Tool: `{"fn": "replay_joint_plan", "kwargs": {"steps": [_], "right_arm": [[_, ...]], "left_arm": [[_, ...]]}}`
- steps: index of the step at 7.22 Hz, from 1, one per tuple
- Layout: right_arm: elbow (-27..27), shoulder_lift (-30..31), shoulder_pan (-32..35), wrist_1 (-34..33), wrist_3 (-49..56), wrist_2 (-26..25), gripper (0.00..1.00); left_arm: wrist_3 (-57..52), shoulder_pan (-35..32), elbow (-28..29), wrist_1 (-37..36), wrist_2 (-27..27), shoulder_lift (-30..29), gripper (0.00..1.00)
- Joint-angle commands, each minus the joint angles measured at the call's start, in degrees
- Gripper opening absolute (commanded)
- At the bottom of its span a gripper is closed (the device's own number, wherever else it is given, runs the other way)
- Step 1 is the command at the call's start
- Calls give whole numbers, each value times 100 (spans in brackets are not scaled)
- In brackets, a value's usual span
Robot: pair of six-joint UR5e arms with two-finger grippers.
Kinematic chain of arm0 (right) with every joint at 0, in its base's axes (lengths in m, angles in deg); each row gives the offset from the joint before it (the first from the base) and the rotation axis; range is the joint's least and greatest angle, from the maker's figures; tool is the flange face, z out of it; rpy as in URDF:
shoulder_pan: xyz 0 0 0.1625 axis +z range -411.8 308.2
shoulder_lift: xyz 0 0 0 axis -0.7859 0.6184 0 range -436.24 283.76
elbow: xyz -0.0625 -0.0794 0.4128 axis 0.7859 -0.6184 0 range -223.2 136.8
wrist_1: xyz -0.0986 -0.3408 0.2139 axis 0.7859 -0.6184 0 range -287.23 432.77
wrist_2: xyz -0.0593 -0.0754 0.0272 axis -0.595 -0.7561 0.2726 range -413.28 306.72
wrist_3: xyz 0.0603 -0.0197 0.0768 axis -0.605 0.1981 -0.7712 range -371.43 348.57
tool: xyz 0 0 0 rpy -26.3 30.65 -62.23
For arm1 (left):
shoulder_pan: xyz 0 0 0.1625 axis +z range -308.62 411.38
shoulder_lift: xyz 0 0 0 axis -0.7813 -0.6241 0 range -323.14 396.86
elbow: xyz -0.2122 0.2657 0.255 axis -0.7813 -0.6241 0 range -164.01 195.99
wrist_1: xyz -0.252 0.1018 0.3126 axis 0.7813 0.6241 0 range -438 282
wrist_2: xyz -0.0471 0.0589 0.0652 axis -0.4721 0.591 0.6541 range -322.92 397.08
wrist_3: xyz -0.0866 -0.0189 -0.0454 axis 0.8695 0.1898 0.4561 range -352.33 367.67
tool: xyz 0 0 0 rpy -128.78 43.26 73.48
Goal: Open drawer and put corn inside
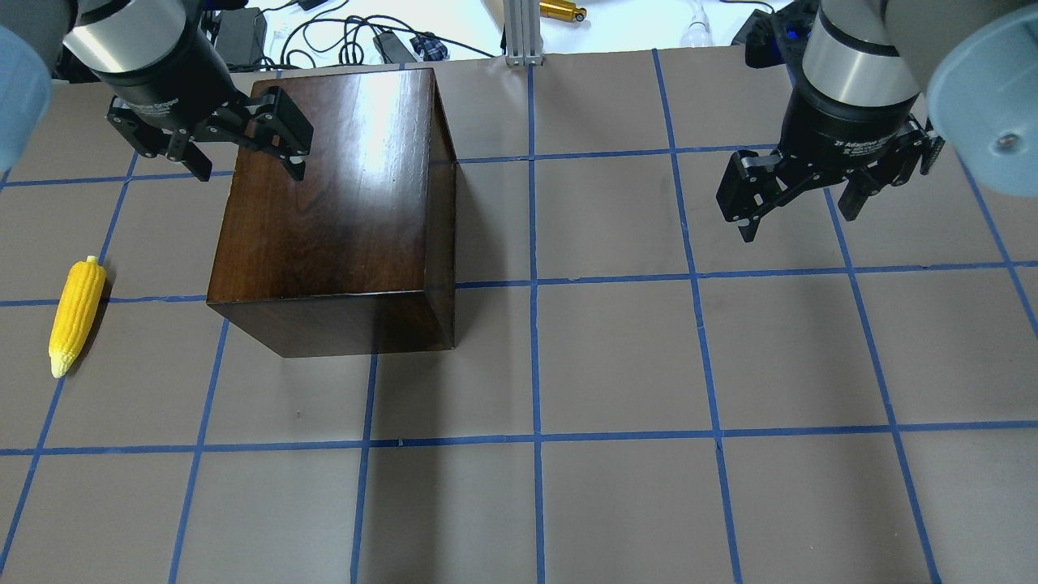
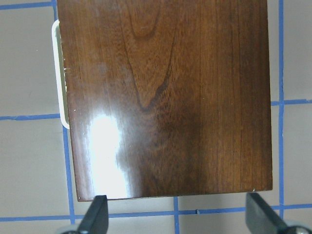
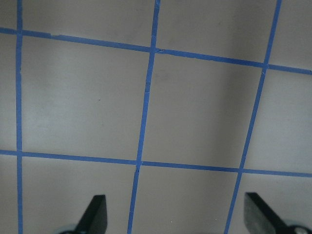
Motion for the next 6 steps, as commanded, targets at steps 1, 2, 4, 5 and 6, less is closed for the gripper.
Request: {"fn": "replay_joint_plan", "kwargs": {"steps": [1,2,4,5,6], "right_arm": [[0,0,0,-4,-3,0,100],[0,0,0,5,6,0,100],[0,0,0,5,-3,0,100],[0,0,0,-4,6,0,100],[0,0,0,5,6,0,100]], "left_arm": [[-390,571,24,155,25,69,100],[-513,992,33,391,25,130,100],[-1346,2046,42,587,16,175,100],[-1480,2521,51,709,25,114,100],[-2160,2995,77,736,34,18,100]]}}
